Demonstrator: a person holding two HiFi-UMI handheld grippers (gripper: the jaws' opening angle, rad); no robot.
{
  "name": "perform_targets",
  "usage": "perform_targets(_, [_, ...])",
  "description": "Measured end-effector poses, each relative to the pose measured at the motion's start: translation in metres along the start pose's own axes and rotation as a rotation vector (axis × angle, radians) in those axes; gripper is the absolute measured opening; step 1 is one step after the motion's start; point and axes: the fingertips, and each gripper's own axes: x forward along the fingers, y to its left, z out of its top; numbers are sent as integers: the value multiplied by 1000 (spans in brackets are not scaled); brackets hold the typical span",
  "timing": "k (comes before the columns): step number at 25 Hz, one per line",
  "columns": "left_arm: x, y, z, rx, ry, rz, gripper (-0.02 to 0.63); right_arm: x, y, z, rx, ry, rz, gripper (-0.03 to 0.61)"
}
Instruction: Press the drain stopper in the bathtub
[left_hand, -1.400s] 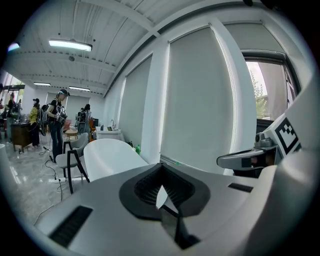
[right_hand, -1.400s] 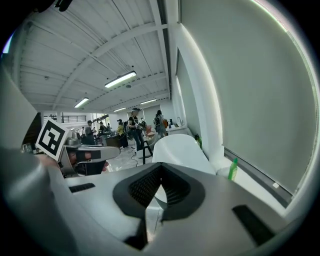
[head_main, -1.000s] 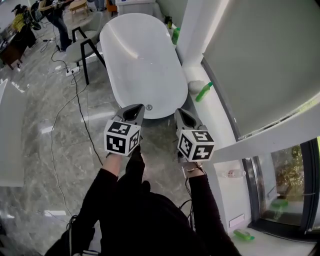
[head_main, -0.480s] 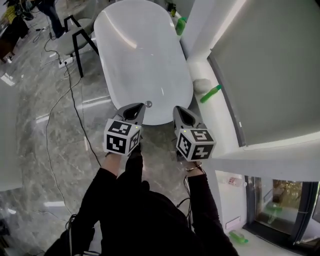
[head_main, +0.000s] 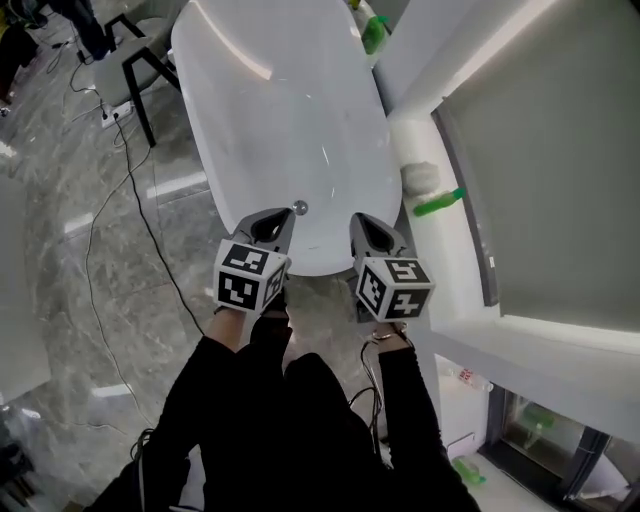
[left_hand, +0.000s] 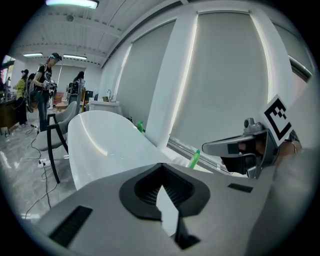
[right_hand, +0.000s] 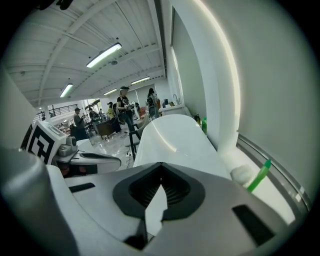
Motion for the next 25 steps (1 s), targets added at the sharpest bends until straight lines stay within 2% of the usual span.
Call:
perform_targets(8, [45,41,-3,-46,63,17,5,54,-26,5,26,79,-15,2])
perform_targets(19, [122,81,-46,-127,129,65,5,137,-55,-25,-65,211,81,2])
perform_targets(25, [179,104,-83,-174,171,116,5,197,-94,-50,-76,274,118,3])
